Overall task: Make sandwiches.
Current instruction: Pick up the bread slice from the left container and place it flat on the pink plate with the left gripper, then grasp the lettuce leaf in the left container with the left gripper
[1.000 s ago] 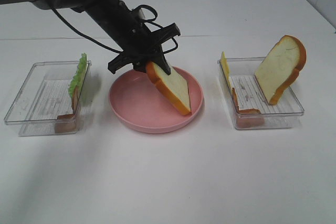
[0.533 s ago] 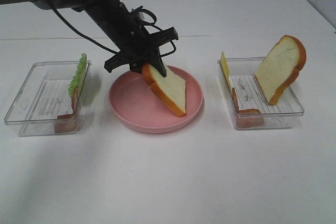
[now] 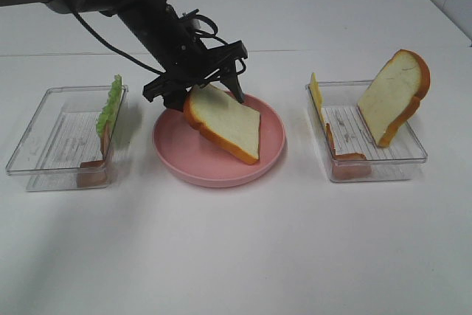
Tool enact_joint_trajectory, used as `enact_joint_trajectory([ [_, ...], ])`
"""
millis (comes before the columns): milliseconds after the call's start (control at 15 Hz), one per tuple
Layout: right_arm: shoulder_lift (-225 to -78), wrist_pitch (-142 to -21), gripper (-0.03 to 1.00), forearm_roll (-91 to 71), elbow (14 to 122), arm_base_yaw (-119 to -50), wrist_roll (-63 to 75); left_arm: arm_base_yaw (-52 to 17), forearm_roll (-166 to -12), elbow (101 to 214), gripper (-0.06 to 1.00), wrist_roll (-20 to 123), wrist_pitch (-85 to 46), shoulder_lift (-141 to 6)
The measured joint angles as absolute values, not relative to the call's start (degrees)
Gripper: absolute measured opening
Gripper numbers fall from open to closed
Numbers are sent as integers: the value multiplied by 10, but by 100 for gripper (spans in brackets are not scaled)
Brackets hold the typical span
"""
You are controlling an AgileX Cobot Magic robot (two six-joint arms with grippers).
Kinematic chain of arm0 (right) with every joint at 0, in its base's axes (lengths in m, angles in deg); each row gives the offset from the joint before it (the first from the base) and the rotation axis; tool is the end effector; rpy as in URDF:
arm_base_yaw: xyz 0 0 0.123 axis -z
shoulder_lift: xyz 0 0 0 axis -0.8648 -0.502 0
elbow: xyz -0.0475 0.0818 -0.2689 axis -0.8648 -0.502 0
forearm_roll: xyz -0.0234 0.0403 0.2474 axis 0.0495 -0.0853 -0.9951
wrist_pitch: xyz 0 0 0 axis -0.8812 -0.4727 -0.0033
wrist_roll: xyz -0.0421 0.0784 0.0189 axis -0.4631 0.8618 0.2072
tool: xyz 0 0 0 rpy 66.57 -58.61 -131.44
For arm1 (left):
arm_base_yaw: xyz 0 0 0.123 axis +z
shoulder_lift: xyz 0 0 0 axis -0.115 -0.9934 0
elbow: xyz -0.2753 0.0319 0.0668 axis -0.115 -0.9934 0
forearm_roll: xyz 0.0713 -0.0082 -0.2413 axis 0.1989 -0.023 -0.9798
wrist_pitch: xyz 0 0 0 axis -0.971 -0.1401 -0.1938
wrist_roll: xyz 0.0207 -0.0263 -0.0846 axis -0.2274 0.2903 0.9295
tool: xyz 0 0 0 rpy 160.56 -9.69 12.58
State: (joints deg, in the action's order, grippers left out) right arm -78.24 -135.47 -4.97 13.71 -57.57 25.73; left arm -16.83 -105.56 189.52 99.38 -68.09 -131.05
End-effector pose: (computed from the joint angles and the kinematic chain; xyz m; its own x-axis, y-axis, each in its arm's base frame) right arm -0.0019 0.0044 0.2612 -0.5280 -0.0127 -0.8491 -0.0178 0.9998 -0.0039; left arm 0.4503 -0.2345 0.1455 -0.9867 -0.1231 -0.1058 -0.0521 0.8576 -0.5117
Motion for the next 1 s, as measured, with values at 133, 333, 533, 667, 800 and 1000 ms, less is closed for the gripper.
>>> enact_joint_trajectory([
  [133,-782,-1355,98,-50,137,-576,257,-168,-1050,1895,82,994,-687,-1311],
  [333,-782,-1355,98,-50,137,-576,257,-168,-1047,1895,84,994,-712,-1311],
  [533,-782,-1355,98,-50,137,-576,257,-168,-1030,1901,84,994,-734,-1311],
  [667,-782,-1355,98,-50,137,-576,257,-168,-995,1933,84,1008,-767,-1311],
  [800,-782,-1355,98,-50,137,-576,257,-168,-947,1979,84,1052,-824,-1311],
  [1000,-782,-1355,98,-50,137,-576,257,-168,-921,2069,84,1083,-849,-1308],
])
